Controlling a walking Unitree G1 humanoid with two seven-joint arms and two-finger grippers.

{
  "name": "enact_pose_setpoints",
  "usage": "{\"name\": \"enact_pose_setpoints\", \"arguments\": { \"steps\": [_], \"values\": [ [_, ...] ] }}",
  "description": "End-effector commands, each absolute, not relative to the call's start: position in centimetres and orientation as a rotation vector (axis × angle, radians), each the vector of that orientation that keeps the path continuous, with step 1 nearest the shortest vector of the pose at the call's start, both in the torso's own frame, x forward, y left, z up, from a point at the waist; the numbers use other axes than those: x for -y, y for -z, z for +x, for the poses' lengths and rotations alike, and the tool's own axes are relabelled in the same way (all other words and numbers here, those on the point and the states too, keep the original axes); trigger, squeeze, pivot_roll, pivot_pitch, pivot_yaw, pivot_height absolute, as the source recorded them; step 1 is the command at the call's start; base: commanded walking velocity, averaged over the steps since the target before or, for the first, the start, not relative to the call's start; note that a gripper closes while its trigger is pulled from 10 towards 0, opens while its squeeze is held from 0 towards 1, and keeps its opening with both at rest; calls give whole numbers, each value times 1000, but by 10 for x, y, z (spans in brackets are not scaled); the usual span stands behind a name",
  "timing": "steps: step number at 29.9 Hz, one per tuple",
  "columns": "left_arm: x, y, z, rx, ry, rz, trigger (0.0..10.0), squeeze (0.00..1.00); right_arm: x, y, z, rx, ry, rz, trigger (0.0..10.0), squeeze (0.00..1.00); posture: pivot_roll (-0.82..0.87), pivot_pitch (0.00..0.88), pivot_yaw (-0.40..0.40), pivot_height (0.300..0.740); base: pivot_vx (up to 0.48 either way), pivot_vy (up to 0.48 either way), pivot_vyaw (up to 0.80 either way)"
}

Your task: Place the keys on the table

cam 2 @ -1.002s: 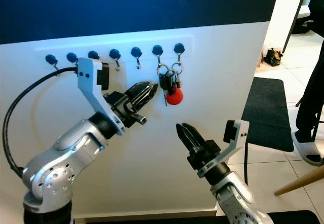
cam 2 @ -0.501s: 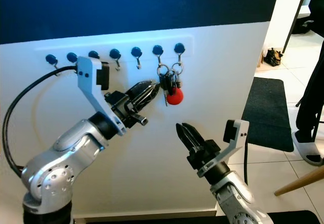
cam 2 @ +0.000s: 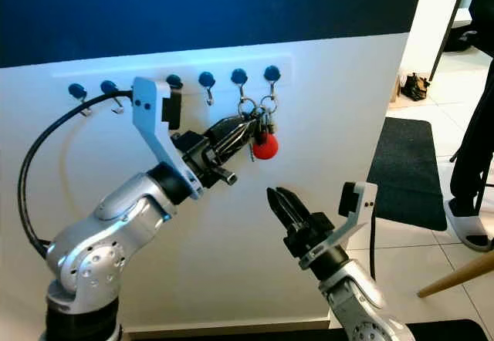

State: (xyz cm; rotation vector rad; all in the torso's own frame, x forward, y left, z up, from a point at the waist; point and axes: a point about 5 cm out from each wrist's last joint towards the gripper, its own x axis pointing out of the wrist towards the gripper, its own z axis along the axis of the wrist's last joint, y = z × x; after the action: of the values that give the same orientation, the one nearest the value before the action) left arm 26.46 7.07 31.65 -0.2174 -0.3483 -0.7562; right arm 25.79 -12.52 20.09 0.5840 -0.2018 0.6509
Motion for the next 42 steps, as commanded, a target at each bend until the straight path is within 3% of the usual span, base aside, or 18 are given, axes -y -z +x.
{"name": "enact_pose_setpoints", "arguments": {
  "steps": [1, 9, 26, 42],
  "values": [
    [-66, -319, 264, 367, 762, -218, 10000, 0, 122, -198, 258, 181, -664, 583, 10000, 0, 101, 153, 115, 740, 0, 0, 0],
    [-64, -321, 274, 386, 710, -192, 10000, 0, 120, -198, 260, 184, -672, 584, 10000, 0, 100, 145, 119, 740, 0, 0, 0],
    [-98, -316, 271, 375, 666, -187, 10000, 0, 125, -197, 257, 192, -655, 587, 10000, 0, 109, 146, 125, 740, 0, 0, 0],
    [-70, -311, 282, 346, 709, -237, 10000, 0, 120, -198, 259, 189, -673, 592, 10000, 0, 102, 152, 124, 740, 0, 0, 0]
  ]
}}
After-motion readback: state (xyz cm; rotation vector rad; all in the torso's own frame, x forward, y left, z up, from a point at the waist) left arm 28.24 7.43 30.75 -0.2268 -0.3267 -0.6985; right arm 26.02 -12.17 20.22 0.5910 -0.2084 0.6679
